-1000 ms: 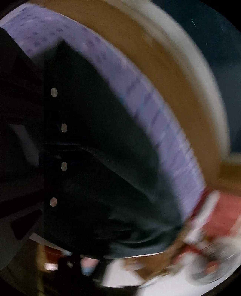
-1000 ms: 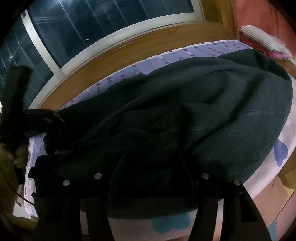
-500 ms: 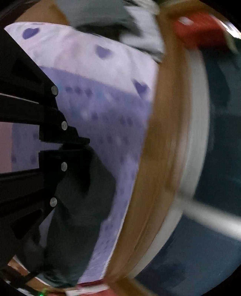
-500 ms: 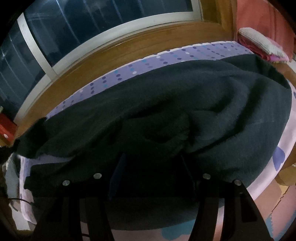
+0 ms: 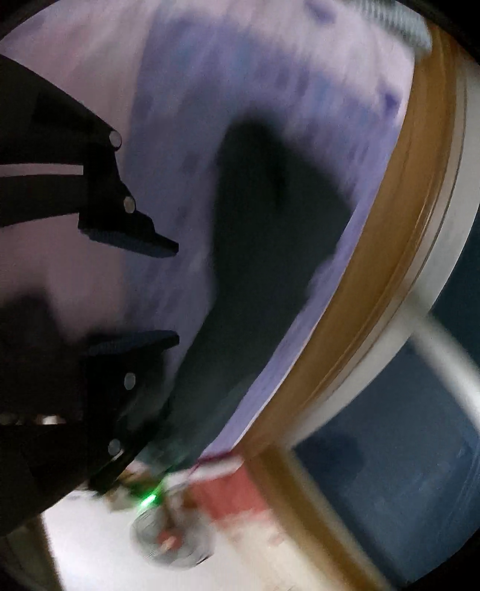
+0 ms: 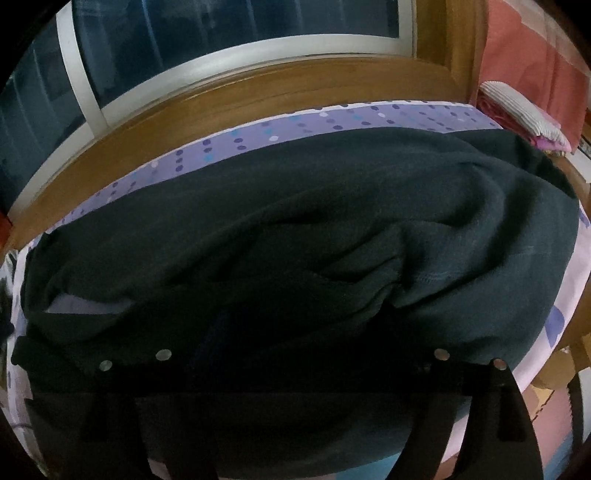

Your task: Fold clothes

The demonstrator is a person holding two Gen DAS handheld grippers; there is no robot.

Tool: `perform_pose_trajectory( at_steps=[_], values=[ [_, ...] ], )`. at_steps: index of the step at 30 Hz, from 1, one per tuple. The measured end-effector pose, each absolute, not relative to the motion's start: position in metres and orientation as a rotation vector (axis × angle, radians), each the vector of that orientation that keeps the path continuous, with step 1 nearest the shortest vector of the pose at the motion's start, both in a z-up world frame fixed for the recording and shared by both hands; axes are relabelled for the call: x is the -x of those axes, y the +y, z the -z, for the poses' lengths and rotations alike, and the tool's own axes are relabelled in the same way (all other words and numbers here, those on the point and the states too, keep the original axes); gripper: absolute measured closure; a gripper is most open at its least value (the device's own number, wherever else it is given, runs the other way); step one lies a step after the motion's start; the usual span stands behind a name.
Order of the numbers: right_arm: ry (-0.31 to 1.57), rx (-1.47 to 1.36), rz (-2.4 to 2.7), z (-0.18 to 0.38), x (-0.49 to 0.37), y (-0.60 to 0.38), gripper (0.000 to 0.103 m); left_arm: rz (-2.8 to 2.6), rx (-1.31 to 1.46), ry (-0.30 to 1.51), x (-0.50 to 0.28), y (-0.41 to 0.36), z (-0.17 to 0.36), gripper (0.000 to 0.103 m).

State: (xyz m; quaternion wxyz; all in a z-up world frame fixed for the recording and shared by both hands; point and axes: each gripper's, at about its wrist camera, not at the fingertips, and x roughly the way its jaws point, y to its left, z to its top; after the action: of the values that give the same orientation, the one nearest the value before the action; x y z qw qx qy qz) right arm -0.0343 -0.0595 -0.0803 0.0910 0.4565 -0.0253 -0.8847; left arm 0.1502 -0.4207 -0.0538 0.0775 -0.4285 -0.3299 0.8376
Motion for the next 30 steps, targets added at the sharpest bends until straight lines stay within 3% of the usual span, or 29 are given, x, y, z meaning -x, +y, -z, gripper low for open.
perform_pose_trajectory(
  at_steps=[5,11,21,27,30],
  values=[
    [-0.05,-1.378,2.607,0.079,0.035,-0.062,0.012,-2.423,1.334,-0.604,-0.137,-0.332,0.042,0.057],
    [-0.182,-1.279,2.634,0.057,0.007,-0.036,0.012,-2.45,1.3,-0.261,-0.131,-0.273,0.021,0.056],
    [-0.227,-1.255,2.742,0.047,0.001,0.069,0.012,-2.402,1.352,-0.052,-0.108,-0.17,0.023,0.055],
    [-0.279,-1.278,2.734,0.052,0.019,0.148,0.012,-2.501,1.433,0.216,-0.09,-0.109,0.052,0.055],
    [-0.275,-1.29,2.667,0.06,0.035,0.172,0.012,-2.552,1.472,0.242,-0.083,-0.094,0.059,0.055]
  ],
)
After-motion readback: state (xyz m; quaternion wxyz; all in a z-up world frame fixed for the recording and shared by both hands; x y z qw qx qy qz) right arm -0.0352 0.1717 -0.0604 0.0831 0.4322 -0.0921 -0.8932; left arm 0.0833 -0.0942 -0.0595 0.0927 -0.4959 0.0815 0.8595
